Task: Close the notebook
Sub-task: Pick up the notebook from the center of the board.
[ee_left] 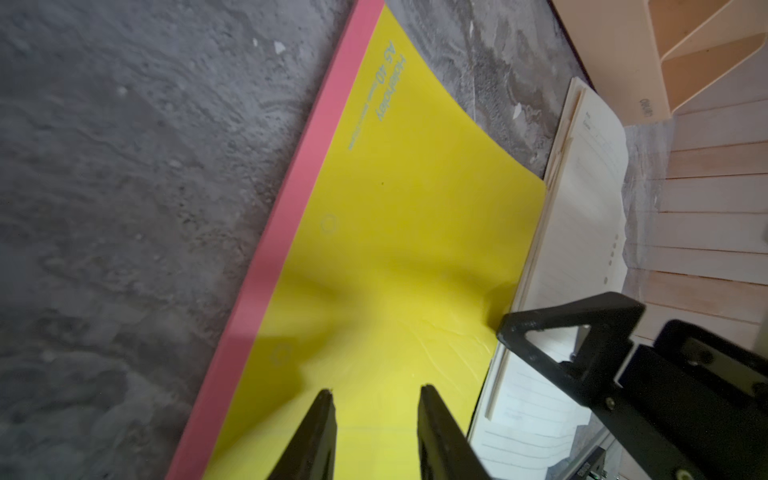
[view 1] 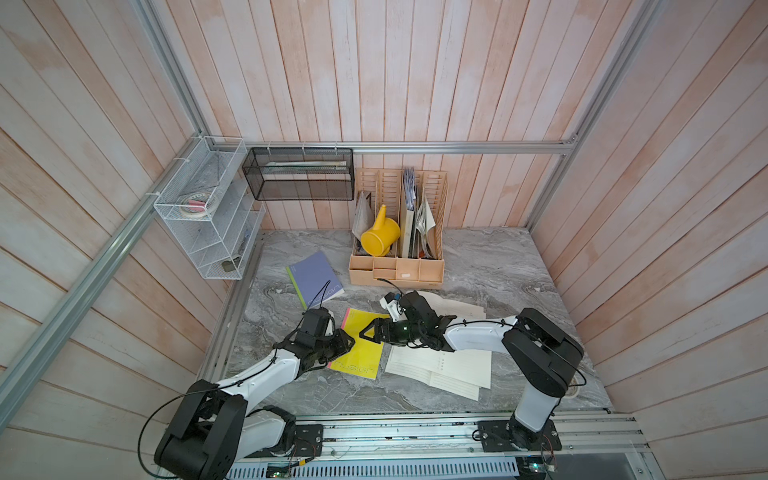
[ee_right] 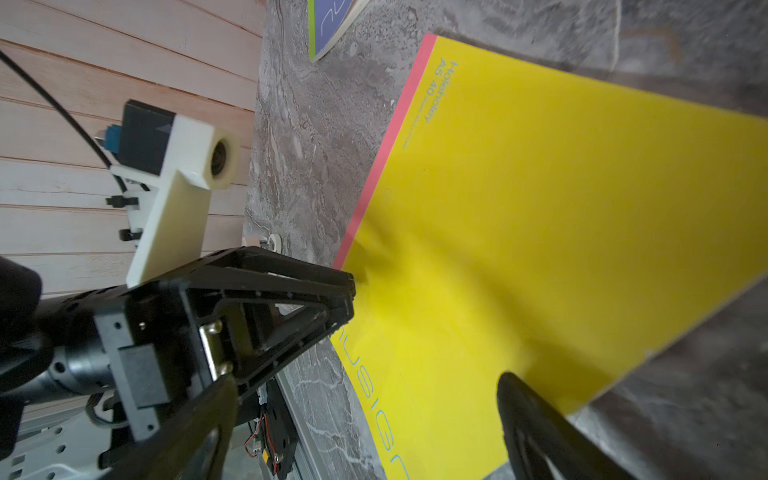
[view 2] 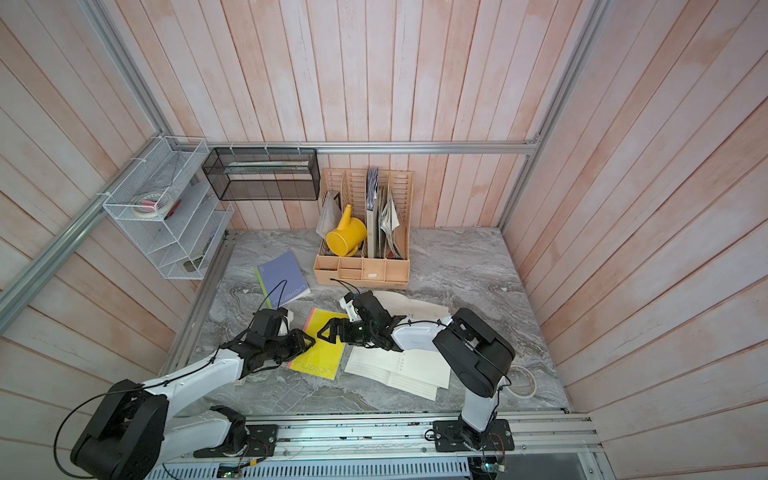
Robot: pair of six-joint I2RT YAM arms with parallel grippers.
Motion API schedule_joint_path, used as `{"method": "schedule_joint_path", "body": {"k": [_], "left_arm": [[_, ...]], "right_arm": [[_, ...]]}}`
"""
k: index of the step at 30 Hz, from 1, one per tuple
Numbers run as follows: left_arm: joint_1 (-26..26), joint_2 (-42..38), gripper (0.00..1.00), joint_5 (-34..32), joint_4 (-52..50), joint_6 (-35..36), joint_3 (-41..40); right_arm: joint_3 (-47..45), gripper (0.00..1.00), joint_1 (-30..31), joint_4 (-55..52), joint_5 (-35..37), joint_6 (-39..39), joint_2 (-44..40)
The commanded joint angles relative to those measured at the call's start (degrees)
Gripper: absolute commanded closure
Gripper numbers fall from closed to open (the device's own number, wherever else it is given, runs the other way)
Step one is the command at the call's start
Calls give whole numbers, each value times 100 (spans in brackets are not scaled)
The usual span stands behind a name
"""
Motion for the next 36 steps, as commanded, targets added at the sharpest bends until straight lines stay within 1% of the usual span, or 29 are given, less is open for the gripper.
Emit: {"method": "schedule_joint_path", "body": {"k": [1,3,7,9,19,23,26,29,32,34,36], "left_arm": [[120,-203,64,-371,-582,218,314],[279,-142,64,-383,-810,405,458],[763,276,63,215,-823,912,565],[894,477,63,363,-793,1072,620],[1043,1279,63,529,-550,1430,883],[1146,1497,60,619,-549,1535,971],[1178,1553,55,496,-622,1575,1001],[1199,1554,48,299,-696,1635,1016],[1200,1520,46,173,-701,1647,986],[1200,1500,46,335,-546,1639,873],[1208,1573,45,674,-340,1638,729]], "right_arm": [[-112,2,28,190,-146,120,207],[-120,2,23,167,-183,135,290],[-96,2,23,58,-208,97,384],[-114,2,23,67,-225,75,398],[-199,2,15,163,-304,86,451],[-207,2,8,167,-330,63,444],[-192,2,13,159,-352,48,442],[-156,2,14,127,-374,1,460],[-146,2,4,115,-384,-37,486],[-151,2,-4,114,-379,-42,520],[-200,2,-19,199,-401,-39,547]]}}
